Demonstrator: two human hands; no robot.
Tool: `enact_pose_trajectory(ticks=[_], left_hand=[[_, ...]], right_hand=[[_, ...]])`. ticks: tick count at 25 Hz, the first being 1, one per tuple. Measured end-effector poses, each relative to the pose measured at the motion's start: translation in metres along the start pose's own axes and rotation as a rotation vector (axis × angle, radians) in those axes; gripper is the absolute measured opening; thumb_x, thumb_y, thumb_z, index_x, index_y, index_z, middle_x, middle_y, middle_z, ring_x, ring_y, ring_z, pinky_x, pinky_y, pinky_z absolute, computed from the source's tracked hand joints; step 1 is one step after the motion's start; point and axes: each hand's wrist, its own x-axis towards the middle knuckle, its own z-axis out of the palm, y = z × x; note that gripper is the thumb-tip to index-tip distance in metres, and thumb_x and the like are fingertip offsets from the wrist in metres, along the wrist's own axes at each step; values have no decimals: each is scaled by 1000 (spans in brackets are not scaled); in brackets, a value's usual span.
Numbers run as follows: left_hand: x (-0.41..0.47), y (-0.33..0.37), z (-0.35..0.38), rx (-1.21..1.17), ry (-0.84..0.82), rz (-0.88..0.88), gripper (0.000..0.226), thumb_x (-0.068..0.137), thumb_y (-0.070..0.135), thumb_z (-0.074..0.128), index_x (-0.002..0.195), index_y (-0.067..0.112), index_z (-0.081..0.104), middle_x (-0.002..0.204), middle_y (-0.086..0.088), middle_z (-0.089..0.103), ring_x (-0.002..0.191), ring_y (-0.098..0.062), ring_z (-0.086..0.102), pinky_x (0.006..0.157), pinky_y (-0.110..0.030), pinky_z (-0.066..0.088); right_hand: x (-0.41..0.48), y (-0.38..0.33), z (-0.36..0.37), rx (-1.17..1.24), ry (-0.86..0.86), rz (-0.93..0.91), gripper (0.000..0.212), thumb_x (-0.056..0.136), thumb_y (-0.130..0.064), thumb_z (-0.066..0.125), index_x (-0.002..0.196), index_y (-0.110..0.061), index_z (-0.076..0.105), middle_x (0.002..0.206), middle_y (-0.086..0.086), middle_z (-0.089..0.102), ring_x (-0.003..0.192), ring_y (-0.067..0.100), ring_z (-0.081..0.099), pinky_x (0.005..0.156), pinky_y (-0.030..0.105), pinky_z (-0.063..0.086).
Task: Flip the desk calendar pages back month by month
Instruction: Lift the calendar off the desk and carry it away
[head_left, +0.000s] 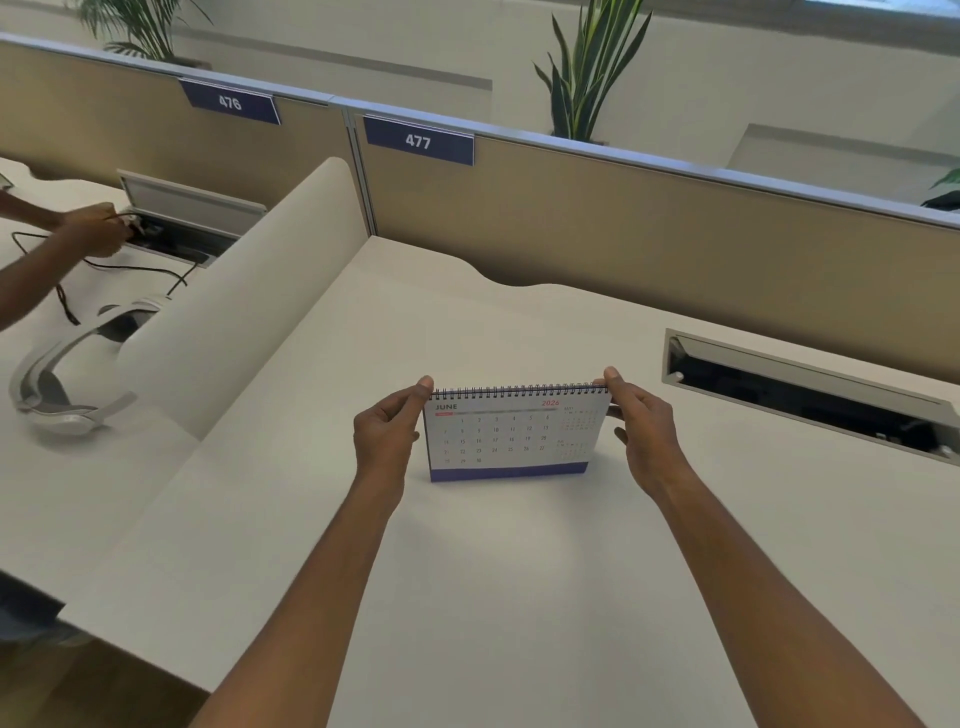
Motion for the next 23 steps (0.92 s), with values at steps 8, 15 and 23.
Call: enact_pose_trajectory(ticks=[8,15,23], left_hand=[[-5,-4,1,62,-10,-23,50,64,83,75,69,34,83,71,19,77,67,8,64,78,-29,55],[-20,-20,4,11,-115,16,52,97,71,38,116,39,74,134,8,73,134,-7,59,117,-37,40],[-25,-66,10,105,-93,-30,48,96,72,21,95,73,69,121,16,74,123,-16,66,110,-37,46]], right_hand=[[0,4,0,-36,19,27,55,86,-66,63,96,-15,78,100,0,81,106,25,66,89,39,55],[-6,29,3,-100,-45,41,73,90,-78,29,124,-29,71,117,-13,75,117,5,63,88,24,51],[-8,83,-6,-166,-31,36,48,103,0,46,113,-41,68,111,-15,76,114,10,68,96,29,57]])
